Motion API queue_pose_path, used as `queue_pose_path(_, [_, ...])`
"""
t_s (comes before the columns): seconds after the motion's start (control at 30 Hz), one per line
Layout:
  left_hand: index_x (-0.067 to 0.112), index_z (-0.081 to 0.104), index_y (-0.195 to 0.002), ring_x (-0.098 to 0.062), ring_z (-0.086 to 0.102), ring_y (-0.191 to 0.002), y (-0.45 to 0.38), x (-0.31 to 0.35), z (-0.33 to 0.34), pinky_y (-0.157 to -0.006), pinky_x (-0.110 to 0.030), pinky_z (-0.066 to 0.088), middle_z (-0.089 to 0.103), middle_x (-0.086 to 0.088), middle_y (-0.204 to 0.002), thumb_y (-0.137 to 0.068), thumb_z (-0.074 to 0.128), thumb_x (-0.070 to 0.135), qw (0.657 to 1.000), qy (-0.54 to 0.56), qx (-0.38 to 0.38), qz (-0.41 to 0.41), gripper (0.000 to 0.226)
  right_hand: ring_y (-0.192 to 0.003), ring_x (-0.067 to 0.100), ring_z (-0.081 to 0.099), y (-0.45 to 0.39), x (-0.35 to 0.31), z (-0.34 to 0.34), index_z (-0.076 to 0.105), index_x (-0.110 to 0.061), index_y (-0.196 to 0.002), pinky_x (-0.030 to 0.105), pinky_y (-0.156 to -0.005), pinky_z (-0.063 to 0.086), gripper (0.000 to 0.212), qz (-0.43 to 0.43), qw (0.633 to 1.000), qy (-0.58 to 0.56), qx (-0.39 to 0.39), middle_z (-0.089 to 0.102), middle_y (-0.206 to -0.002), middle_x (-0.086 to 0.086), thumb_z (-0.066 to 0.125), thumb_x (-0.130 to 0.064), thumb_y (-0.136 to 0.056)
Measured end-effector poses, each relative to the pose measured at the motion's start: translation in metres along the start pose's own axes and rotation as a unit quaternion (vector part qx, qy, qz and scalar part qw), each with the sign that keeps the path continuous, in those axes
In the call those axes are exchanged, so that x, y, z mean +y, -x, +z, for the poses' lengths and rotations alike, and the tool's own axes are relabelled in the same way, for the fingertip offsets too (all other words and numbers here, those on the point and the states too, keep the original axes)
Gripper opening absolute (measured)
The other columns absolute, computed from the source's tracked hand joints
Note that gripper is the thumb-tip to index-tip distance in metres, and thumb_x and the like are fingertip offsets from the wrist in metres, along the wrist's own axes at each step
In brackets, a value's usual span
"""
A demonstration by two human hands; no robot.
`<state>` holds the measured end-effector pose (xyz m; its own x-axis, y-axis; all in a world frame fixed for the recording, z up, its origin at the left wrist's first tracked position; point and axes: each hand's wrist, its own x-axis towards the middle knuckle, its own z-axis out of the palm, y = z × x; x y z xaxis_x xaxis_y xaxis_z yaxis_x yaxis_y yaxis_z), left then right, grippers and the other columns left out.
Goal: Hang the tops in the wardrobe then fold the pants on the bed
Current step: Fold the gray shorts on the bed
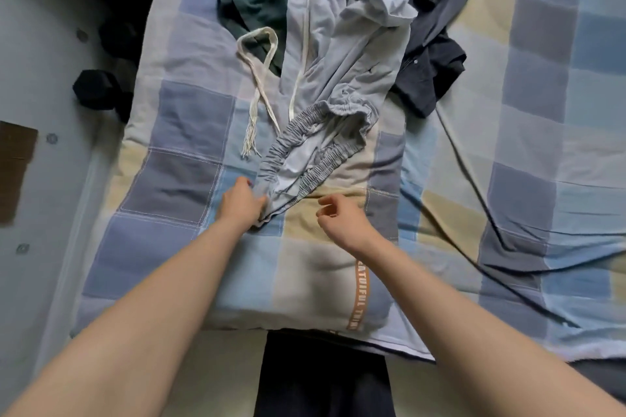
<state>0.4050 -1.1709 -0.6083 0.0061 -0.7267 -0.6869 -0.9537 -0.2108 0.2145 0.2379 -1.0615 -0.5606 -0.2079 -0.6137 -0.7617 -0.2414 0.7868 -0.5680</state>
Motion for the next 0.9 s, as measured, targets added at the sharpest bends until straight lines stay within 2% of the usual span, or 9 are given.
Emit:
queue_pose_path(0.13, [0.010, 0.055, -0.107, -0.033, 0.062, -0.104, -0.008, 0.001, 0.001, -0.086, -0.037, 0.052, 0.064, -0.020, -0.113, -0.086, 0.069, 0.018, 0.993, 0.105, -0.052, -0.014, 0.026, -0.103, 0.021, 0.058, -0.013, -0.011, 0.029, 0.049, -0.005, -0.129, 0.031, -0.092, 0.047, 0.047, -0.019, 1.000, -0.002, -0.023, 0.060, -0.116, 0.008, 0.054, -0.001, -0.083])
queue_pose_path(0.2, [0.012, 0.052, -0.095, -0.030, 0.067, -0.082, 0.004, 0.010, -0.005, -0.066, -0.038, 0.060, 0.065, -0.021, -0.099, -0.088, 0.065, 0.008, 0.960, 0.260, -0.092, -0.047, 0.015, -0.109, 0.023, 0.058, -0.013, -0.017, 0.039, 0.052, -0.004, -0.127, 0.034, -0.096, 0.045, 0.049, -0.038, 0.998, 0.011, -0.042, 0.061, -0.120, 0.010, 0.064, -0.005, -0.079])
queue_pose_path(0.27, [0.012, 0.048, -0.087, -0.021, 0.063, -0.066, 0.020, 0.017, -0.019, -0.046, -0.029, 0.056, 0.062, -0.017, -0.086, -0.091, 0.057, 0.002, 0.917, 0.375, -0.116, -0.068, 0.014, -0.114, 0.023, 0.054, -0.007, -0.022, 0.046, 0.054, -0.004, -0.126, 0.033, -0.098, 0.042, 0.052, -0.065, 0.997, 0.026, -0.044, 0.060, -0.123, 0.011, 0.072, -0.013, -0.077])
queue_pose_path(0.47, [0.010, 0.048, -0.078, -0.014, 0.061, -0.048, 0.063, 0.032, -0.065, -0.048, -0.031, 0.058, 0.055, -0.009, -0.066, -0.088, 0.054, 0.000, 0.878, 0.459, -0.123, -0.062, 0.015, -0.113, 0.029, 0.050, 0.042, -0.043, 0.028, 0.063, -0.011, -0.097, 0.036, -0.100, 0.036, 0.016, -0.189, 0.971, 0.140, 0.038, 0.061, -0.102, 0.006, 0.060, -0.024, -0.089])
queue_pose_path(0.57, [0.013, 0.047, -0.086, -0.032, 0.067, -0.074, 0.079, 0.035, -0.083, -0.063, -0.046, 0.060, 0.063, -0.014, -0.081, -0.084, 0.060, 0.007, 0.942, 0.328, -0.067, 0.015, 0.014, -0.117, 0.023, 0.049, 0.078, -0.057, 0.002, 0.059, -0.015, -0.084, 0.038, -0.105, 0.034, 0.018, -0.249, 0.939, 0.232, 0.054, 0.062, -0.094, 0.002, 0.055, -0.031, -0.090])
queue_pose_path(0.67, [0.024, 0.042, -0.118, -0.027, 0.063, -0.093, 0.107, 0.038, -0.100, -0.084, -0.043, 0.054, 0.062, -0.004, -0.102, -0.080, 0.058, 0.007, 0.959, 0.180, -0.054, 0.211, 0.044, -0.089, 0.020, 0.051, 0.121, -0.084, -0.037, 0.046, -0.021, -0.075, 0.038, -0.091, 0.040, 0.022, -0.271, 0.913, 0.303, 0.034, 0.057, -0.081, -0.001, 0.053, -0.036, -0.089])
queue_pose_path(0.77, [0.030, 0.045, -0.137, -0.020, 0.040, -0.128, 0.127, 0.048, -0.113, -0.110, -0.034, 0.033, 0.038, 0.002, -0.139, -0.076, 0.055, 0.001, 0.910, 0.024, -0.086, 0.406, 0.068, -0.087, 0.019, 0.044, 0.168, -0.107, -0.071, 0.039, -0.026, -0.076, 0.036, -0.088, 0.038, 0.017, -0.304, 0.883, 0.359, 0.002, 0.053, -0.080, -0.004, 0.046, -0.037, -0.088])
queue_pose_path(0.83, [0.027, 0.060, -0.124, -0.015, 0.020, -0.146, 0.139, 0.061, -0.122, -0.117, -0.035, 0.021, 0.035, 0.006, -0.153, -0.084, 0.053, 0.004, 0.848, -0.120, -0.122, 0.502, 0.047, -0.089, 0.020, 0.044, 0.204, -0.116, -0.091, 0.043, -0.026, -0.078, 0.033, -0.087, 0.036, 0.015, -0.323, 0.860, 0.396, 0.004, 0.053, -0.082, -0.003, 0.046, -0.036, -0.088])
queue_pose_path(0.9, [0.029, 0.060, -0.110, -0.002, 0.009, -0.148, 0.155, 0.074, -0.125, -0.120, -0.038, 0.013, 0.045, 0.011, -0.148, -0.093, 0.049, 0.010, 0.791, -0.214, -0.171, 0.547, 0.028, -0.085, 0.021, 0.043, 0.240, -0.122, -0.109, 0.048, -0.022, -0.078, 0.032, -0.084, 0.036, 0.012, -0.345, 0.835, 0.427, 0.018, 0.051, -0.079, -0.002, 0.053, -0.031, -0.085])
